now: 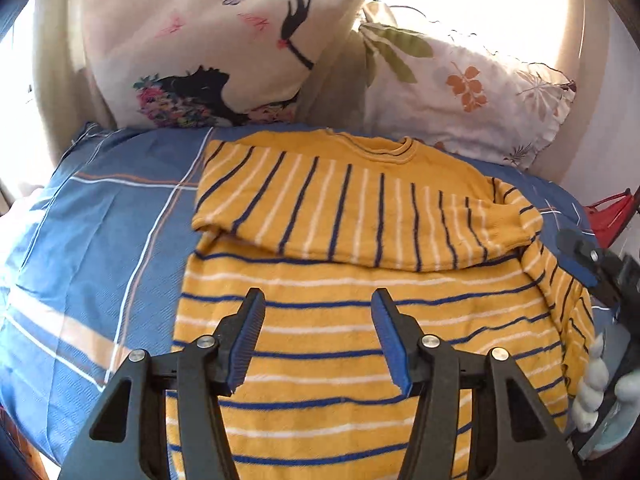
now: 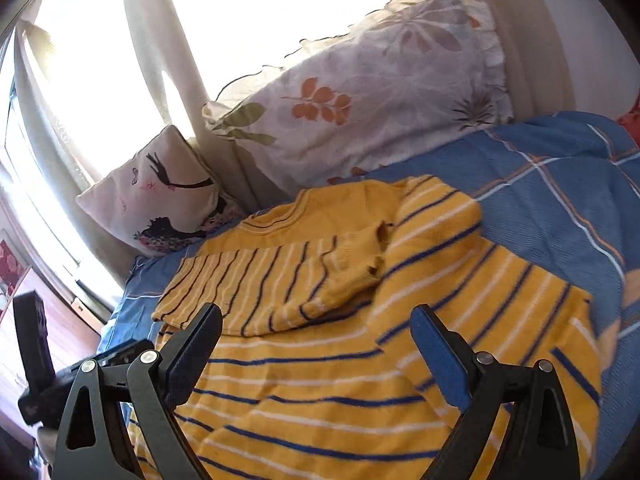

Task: Fold small clothes
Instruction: 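Lay the held sleeve across the sweater body and open the left gripper, then move the right gripper to the other sleeve cuff and grasp it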

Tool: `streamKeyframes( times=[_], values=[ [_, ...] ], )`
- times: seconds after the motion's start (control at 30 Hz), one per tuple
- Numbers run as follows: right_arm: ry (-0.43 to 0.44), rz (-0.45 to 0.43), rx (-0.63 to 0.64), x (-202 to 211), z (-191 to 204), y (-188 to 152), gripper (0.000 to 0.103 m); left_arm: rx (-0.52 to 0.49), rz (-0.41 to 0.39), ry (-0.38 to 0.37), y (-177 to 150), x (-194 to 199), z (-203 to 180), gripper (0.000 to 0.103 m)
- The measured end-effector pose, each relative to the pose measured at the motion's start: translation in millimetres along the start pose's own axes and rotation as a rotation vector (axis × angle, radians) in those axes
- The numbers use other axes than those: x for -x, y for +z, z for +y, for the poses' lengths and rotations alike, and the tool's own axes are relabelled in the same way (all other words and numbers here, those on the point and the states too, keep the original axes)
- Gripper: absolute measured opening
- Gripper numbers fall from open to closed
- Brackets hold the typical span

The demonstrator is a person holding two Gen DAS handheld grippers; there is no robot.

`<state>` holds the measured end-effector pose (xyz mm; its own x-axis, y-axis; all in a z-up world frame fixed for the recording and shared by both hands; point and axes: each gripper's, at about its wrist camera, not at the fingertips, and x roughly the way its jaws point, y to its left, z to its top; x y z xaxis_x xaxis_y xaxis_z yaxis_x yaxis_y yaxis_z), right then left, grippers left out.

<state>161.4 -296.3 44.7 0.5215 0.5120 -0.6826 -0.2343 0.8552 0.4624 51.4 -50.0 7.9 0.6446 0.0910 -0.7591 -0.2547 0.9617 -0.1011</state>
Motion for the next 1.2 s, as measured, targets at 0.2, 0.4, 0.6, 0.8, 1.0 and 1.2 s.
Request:
streamKeyframes(
  times=[0.2, 0.4, 0.6, 0.8, 1.0, 1.2],
  values=[
    [0.007, 0.179, -0.008, -88.2, 3.3, 13.1, 0.092, 0.068, -0.026, 0.017, -7.7, 19.8, 31.0, 0.054],
    [-0.025, 0.168, -0.090, -81.4, -20.2, 20.5, 0.076, 0.100, -0.066, 0.008, -7.5, 38.0, 48.3, 0.060],
    [-0.105, 0.066, -0.044, -21.3, -22.6, 25.9, 0.080, 0.127, -0.061, -0.004, -6.9, 37.8, 54.1, 0.060],
    [-0.152, 0.015, -0.106, 25.4, -54.4, 22.2, 0.080, 0.116, -0.065, -0.010, -4.8, 38.7, 41.9, 0.060],
    [-0.164, 0.018, -0.191, 54.4, -92.0, -1.5, 0.080, 0.110, -0.058, -0.059, -0.1, 28.6, 23.1, 0.064],
    [-0.232, -0.029, -0.201, 106.6, -117.3, -35.9, 0.081, 0.079, -0.012, -0.136, -0.7, 10.1, 0.6, 0.064]
  ],
)
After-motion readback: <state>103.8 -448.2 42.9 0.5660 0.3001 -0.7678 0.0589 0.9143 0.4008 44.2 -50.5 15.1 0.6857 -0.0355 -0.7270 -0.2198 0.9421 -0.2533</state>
